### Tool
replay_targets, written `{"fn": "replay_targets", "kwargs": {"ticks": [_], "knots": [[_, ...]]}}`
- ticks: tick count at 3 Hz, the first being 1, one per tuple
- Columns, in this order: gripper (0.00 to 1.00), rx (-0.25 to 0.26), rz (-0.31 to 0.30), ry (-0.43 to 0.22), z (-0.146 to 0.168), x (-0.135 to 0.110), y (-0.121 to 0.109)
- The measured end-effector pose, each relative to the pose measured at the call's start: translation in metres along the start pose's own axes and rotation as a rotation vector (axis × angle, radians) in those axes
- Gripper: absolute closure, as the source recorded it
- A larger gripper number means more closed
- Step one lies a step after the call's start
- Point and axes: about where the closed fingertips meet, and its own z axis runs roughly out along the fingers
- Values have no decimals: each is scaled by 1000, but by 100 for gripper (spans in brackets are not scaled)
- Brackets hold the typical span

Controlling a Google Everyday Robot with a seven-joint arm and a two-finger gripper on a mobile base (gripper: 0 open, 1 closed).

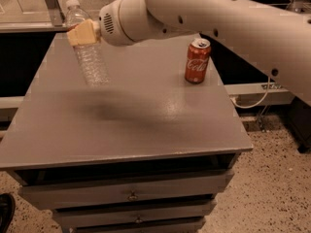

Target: Place water bottle upright

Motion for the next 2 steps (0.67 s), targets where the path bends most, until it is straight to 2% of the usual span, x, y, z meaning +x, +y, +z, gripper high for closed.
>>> {"fn": "replay_targets", "kwargs": {"ticks": [1, 2], "knots": [[100, -8, -11, -40, 14, 10, -5], [100, -8, -124, -103, 24, 13, -6]]}}
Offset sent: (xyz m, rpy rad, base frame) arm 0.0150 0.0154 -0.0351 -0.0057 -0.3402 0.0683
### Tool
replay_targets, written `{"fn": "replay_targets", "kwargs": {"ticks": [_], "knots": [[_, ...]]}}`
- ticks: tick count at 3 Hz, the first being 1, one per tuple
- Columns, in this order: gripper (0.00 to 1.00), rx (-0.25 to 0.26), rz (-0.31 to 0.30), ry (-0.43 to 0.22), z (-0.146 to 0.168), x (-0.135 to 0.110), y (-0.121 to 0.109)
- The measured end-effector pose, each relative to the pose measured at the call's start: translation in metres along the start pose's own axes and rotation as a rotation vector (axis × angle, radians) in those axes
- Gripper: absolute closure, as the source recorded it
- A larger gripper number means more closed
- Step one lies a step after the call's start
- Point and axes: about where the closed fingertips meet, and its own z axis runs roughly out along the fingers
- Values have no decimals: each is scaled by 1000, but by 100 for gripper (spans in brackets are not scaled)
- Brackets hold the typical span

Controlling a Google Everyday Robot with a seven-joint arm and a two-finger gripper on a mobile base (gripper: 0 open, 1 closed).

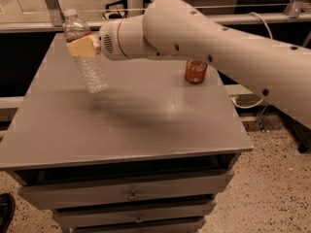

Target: Place water bottle upright

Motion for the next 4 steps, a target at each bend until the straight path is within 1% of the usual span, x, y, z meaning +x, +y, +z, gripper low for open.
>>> {"fn": "replay_targets", "kwargs": {"ticks": [1, 2, 3, 4], "knots": [[100, 6, -157, -99, 14, -4, -1], [100, 16, -238, -179, 24, -10, -7], [100, 1, -207, -243, 30, -8, -10], [100, -33, -113, -313, 38, 0, -16]]}}
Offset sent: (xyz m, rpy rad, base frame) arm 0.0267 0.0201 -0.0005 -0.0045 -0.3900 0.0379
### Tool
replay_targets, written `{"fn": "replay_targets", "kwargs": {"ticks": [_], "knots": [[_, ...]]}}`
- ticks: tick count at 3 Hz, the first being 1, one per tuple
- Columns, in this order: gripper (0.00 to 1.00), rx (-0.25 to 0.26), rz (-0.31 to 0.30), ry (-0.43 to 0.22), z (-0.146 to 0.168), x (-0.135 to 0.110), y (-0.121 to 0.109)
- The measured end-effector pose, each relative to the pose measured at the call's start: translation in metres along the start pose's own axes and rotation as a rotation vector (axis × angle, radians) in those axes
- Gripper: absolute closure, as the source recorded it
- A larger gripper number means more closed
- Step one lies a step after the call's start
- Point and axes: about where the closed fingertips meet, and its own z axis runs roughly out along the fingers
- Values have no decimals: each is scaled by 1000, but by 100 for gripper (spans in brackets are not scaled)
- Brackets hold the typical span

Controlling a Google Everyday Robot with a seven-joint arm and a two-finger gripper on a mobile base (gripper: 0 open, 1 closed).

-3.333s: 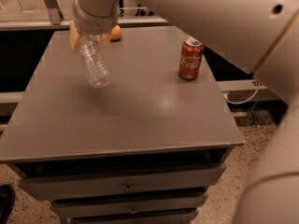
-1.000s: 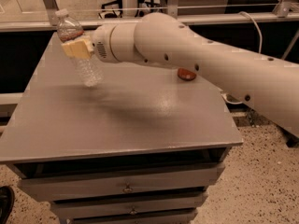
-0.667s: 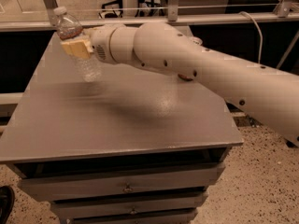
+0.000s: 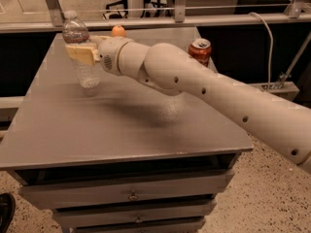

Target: Place water bottle upright

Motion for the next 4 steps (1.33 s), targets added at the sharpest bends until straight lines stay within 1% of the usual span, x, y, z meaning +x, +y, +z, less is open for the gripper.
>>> {"fn": "replay_targets", "kwargs": {"ticks": [1, 2, 3, 4], "knots": [[100, -10, 50, -30, 3, 6, -2], [100, -13, 81, -57, 4, 9, -5], [100, -2, 78, -73, 3, 11, -5], [100, 14, 42, -75, 4, 12, -4]]}}
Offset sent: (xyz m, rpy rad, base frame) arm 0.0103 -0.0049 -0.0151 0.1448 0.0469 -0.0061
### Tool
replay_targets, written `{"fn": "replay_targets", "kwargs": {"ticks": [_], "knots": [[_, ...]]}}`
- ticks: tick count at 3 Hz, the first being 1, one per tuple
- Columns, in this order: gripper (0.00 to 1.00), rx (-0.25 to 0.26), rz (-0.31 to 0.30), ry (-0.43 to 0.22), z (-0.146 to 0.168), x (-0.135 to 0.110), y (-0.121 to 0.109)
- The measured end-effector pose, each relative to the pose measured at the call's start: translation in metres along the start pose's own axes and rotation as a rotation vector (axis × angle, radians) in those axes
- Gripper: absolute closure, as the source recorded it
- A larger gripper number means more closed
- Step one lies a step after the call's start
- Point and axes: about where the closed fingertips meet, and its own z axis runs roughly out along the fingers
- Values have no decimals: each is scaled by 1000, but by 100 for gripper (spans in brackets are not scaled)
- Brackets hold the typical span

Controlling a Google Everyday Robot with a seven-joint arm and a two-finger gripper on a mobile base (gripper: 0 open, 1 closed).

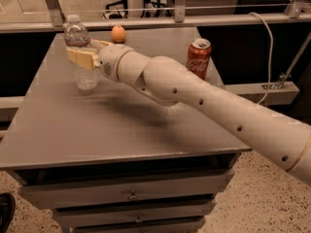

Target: Place water bottle upright

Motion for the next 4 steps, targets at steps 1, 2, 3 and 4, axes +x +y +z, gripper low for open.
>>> {"fn": "replay_targets", "kwargs": {"ticks": [1, 2, 3, 4], "knots": [[100, 7, -25, 3, 1, 1, 1], [100, 15, -47, -9, 1, 1, 0], [100, 31, -72, -28, 0, 0, -7], [100, 33, -72, -26, 0, 2, -8]]}}
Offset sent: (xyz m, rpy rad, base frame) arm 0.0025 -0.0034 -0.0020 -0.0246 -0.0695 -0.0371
